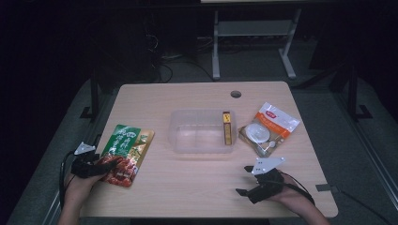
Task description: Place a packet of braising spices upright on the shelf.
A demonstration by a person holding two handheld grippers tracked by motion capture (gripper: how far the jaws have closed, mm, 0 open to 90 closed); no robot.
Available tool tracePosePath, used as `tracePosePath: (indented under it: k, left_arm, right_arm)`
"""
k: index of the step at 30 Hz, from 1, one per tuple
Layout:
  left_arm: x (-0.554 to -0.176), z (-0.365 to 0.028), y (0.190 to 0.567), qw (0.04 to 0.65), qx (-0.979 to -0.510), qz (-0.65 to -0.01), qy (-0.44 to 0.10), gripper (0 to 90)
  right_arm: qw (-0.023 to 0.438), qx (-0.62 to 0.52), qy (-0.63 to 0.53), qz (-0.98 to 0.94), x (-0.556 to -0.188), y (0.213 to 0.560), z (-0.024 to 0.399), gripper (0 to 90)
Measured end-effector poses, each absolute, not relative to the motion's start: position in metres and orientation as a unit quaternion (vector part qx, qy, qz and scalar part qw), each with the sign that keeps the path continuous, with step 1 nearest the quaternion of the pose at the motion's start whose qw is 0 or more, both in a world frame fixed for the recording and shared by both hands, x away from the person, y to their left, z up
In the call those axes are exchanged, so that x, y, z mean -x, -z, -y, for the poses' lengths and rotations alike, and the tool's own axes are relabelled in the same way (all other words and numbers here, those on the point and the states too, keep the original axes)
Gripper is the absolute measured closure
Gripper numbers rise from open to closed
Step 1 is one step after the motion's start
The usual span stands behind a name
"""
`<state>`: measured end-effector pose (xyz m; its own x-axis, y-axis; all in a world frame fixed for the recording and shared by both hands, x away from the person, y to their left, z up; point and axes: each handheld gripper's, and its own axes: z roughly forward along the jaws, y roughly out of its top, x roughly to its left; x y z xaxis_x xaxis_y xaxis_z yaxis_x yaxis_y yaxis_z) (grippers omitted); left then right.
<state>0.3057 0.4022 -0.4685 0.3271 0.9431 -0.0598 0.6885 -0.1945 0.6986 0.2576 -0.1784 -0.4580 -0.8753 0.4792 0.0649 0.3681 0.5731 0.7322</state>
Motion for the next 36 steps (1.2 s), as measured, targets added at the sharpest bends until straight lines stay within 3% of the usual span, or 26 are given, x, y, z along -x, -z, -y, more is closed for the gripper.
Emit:
tracePosePath:
  k: [4, 8, 20, 27, 36]
  left_arm:
    - [-0.305, -0.400, 0.466, 0.318, -0.750, -0.544, -0.199, 21.7]
    - [-0.303, -0.400, 0.465, 0.318, -0.750, -0.543, -0.203, 39.3]
    - [-0.309, -0.396, 0.459, 0.307, -0.766, -0.535, -0.183, 80.7]
    - [-0.310, -0.394, 0.455, 0.302, -0.770, -0.532, -0.180, 88.3]
    - [-0.308, -0.395, 0.449, 0.330, -0.771, -0.521, -0.160, 89.2]
  right_arm:
    - [0.072, -0.238, -0.396, -0.884, -0.258, 0.458, 0.178, 14.4]
    - [0.071, -0.239, -0.395, -0.884, -0.257, 0.458, 0.178, 14.4]
    - [0.068, -0.239, -0.396, -0.884, -0.258, 0.459, 0.178, 14.5]
    - [0.066, -0.242, -0.393, -0.885, -0.259, 0.459, 0.179, 14.5]
    - [0.069, -0.241, -0.391, -0.886, -0.259, 0.459, 0.180, 14.5]
